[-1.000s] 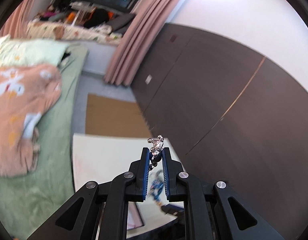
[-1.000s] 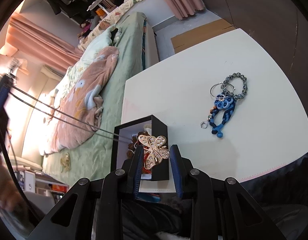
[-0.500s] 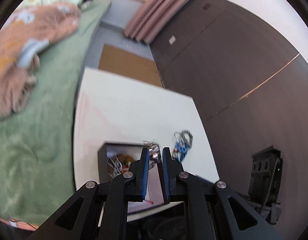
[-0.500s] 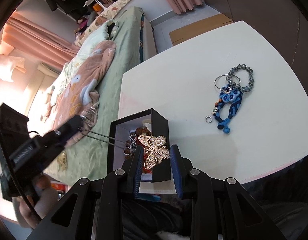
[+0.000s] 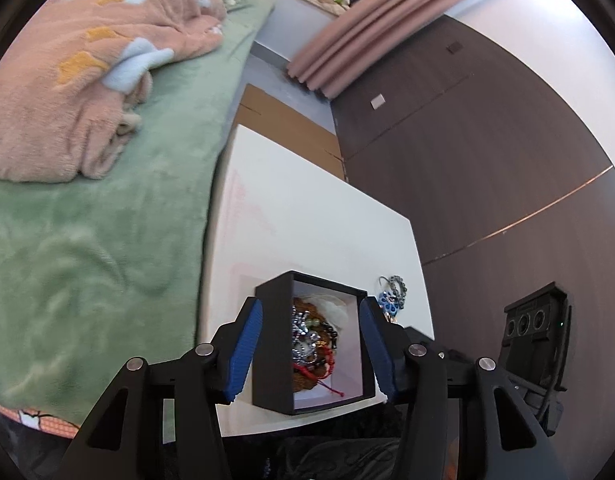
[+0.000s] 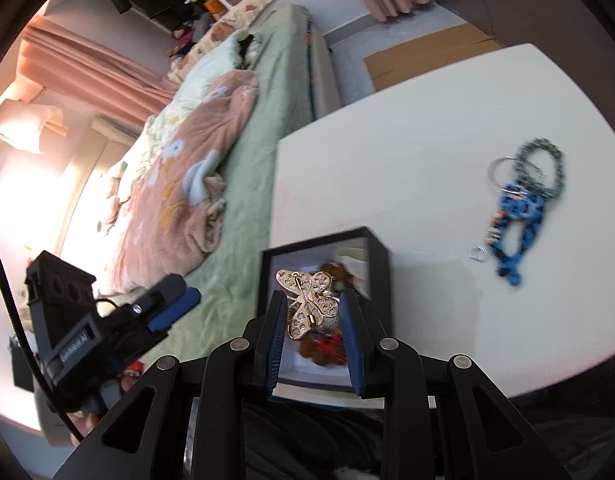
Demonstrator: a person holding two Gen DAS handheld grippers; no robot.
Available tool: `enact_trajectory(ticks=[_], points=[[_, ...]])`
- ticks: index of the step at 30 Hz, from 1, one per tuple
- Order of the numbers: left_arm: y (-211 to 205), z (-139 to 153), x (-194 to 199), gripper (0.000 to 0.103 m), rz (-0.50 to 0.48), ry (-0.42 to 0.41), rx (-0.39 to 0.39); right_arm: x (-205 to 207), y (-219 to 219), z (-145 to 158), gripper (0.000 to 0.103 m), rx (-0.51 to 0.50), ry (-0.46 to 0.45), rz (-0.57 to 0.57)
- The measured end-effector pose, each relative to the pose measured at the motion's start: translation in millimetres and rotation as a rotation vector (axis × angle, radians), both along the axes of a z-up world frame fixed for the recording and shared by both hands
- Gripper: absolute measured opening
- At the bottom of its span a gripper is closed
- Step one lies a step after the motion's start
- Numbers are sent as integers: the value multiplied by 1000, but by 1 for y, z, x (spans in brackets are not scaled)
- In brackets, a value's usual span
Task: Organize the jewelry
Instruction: 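Lower the butterfly pendant into the black box with the right tool while left tool drops the silver charm there, then move the left tool over the blue braided keychain on the table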
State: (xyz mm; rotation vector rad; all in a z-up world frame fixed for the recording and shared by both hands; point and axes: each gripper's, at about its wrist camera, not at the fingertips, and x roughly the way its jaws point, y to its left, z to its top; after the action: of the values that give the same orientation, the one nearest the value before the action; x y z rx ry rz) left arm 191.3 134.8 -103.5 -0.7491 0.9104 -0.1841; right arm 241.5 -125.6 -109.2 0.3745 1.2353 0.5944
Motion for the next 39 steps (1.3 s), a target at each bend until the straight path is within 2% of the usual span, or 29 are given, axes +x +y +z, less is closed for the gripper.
enact_trajectory(ticks=[2, 3, 4, 11, 16, 18, 20, 25, 27, 30, 32, 35, 39], points=[[0, 3, -5, 52, 2, -5, 5, 1, 7, -1, 43, 28, 1, 16], [-1, 5, -7, 52, 3, -12, 13, 1, 8, -2, 62, 23, 10, 15], [-3, 7, -9, 52, -2, -21, 20, 1, 8, -3, 70, 9, 12, 2], [-28, 8, -9, 52, -57, -34, 33, -18, -40, -4, 70, -49, -32, -68], [-53, 13, 0, 53, -88, -37, 71, -31, -86, 1, 70, -45, -52, -147], [-64, 19, 0, 61, -101, -56, 96, -32, -101, 4, 71, -47, -58, -177], [-74, 25, -1, 80, -109, -77, 115, -35, -117, 8, 73, -41, -69, -210], [-99, 41, -2, 102, -124, -140, 185, -38, -145, 14, 89, -27, -80, -279], [-108, 46, -2, 103, -129, -166, 208, -38, -156, 12, 94, -23, -76, -300], [-123, 55, 0, 103, -137, -194, 234, -40, -170, 10, 95, -35, -86, -336], [-130, 58, 2, 103, -137, -201, 252, -42, -180, 7, 102, -37, -82, -363], [-140, 64, 4, 103, -131, -229, 294, -44, -200, 6, 103, -21, -97, -410], [-157, 62, 14, 103, -175, -211, 300, -45, -217, 7, 103, -32, -127, -446]])
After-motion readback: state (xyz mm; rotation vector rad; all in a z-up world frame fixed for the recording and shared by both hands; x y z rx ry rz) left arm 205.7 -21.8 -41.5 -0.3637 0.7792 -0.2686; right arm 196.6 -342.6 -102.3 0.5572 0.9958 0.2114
